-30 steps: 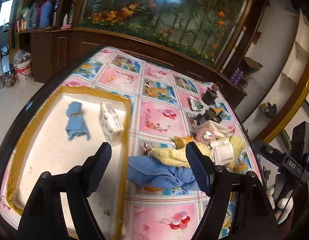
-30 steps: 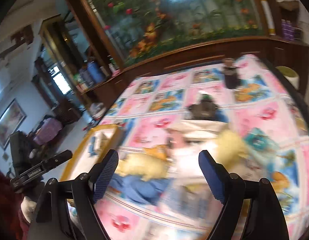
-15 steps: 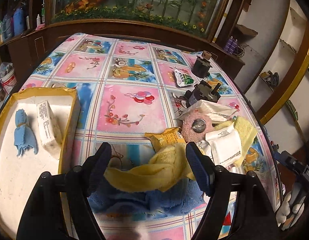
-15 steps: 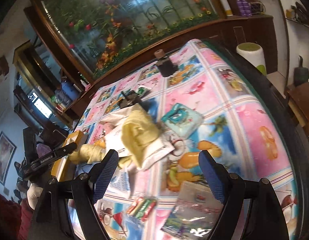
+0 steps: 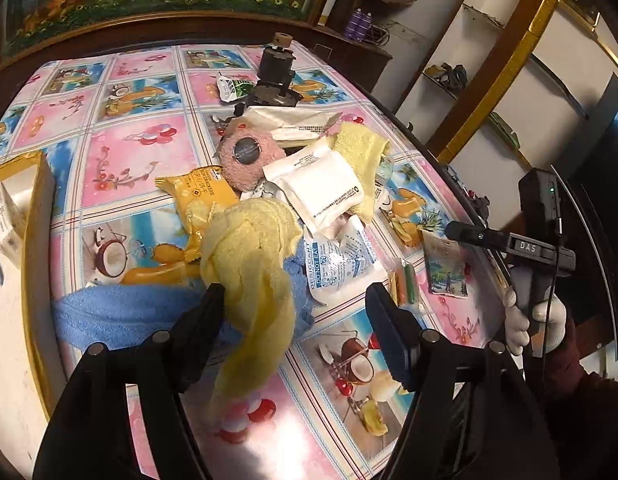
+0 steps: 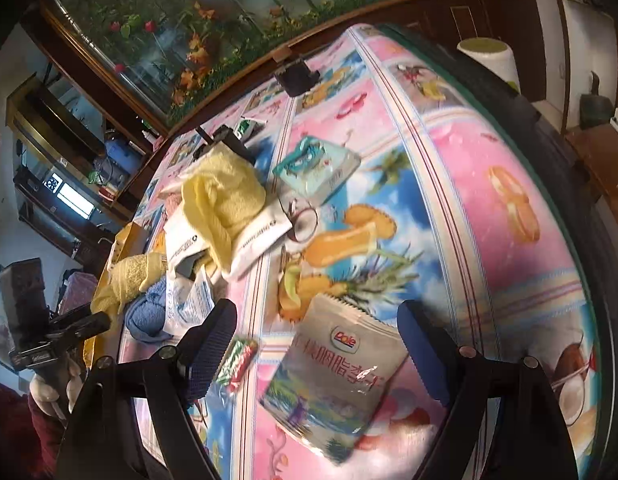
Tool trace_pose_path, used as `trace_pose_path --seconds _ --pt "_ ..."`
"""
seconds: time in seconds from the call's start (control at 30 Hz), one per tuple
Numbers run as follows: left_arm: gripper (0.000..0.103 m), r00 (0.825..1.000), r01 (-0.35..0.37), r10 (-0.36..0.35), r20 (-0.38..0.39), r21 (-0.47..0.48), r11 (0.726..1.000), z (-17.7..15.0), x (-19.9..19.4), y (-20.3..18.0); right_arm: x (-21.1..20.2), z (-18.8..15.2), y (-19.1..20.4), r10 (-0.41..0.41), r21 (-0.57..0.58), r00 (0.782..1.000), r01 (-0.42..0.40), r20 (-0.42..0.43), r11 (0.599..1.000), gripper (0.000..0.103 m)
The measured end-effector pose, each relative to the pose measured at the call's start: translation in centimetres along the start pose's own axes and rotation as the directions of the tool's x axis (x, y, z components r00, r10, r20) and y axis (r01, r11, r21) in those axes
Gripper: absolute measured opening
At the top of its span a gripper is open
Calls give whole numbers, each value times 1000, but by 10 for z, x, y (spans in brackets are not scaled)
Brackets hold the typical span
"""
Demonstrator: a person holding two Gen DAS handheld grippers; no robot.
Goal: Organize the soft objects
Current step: 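Grasp the yellow towel with the left tool while the right tool reaches for the Dole bag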
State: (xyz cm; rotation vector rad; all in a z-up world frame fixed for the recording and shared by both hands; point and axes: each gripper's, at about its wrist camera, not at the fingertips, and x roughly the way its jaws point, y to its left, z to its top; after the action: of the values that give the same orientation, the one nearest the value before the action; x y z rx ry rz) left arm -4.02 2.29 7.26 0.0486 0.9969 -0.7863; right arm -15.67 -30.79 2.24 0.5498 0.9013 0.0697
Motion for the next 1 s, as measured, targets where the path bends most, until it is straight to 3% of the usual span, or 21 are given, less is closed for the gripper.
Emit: trace_pose_path --seconds 0.17,0.27,0.37,0.47,0.6,0.63,0.67,0.7,0.87,1.0 --pt "74 987 -121 124 102 -38 992 16 -14 16 -4 -11 4 5 -6 1000 -5 -1 1000 85" --pt "74 961 -249 246 124 10 968 32 1 17 -9 -18 7 2 -8 1000 -2 2 1000 85" --pt "75 950 -300 297 95 22 954 40 24 27 -17 -24 7 -16 -14 1000 17 15 1000 85" --pt "79 952 -302 301 55 3 953 43 46 40 -25 -32 1 -19 10 1000 18 12 1000 85" --pt "81 968 -253 252 16 16 967 36 60 39 -30 -44 3 -22 12 1000 22 -8 1000 85" --pt "79 965 -262 262 7 35 964 33 62 34 -30 -47 6 -33 0 999 33 -14 999 85" --pt "62 961 -276 275 10 56 960 30 62 29 -30 -50 11 -48 -17 999 48 -20 999 85" --pt "53 963 -270 270 9 67 961 29 61 25 -29 -53 16 -63 -34 998 62 -26 997 85" --pt "51 964 -260 259 60 21 965 28 42 20 -11 -54 40 -122 -125 992 116 -43 985 86" --pt "51 968 -229 231 100 -35 973 24 24 22 4 -38 46 -153 -111 987 148 -42 983 87"
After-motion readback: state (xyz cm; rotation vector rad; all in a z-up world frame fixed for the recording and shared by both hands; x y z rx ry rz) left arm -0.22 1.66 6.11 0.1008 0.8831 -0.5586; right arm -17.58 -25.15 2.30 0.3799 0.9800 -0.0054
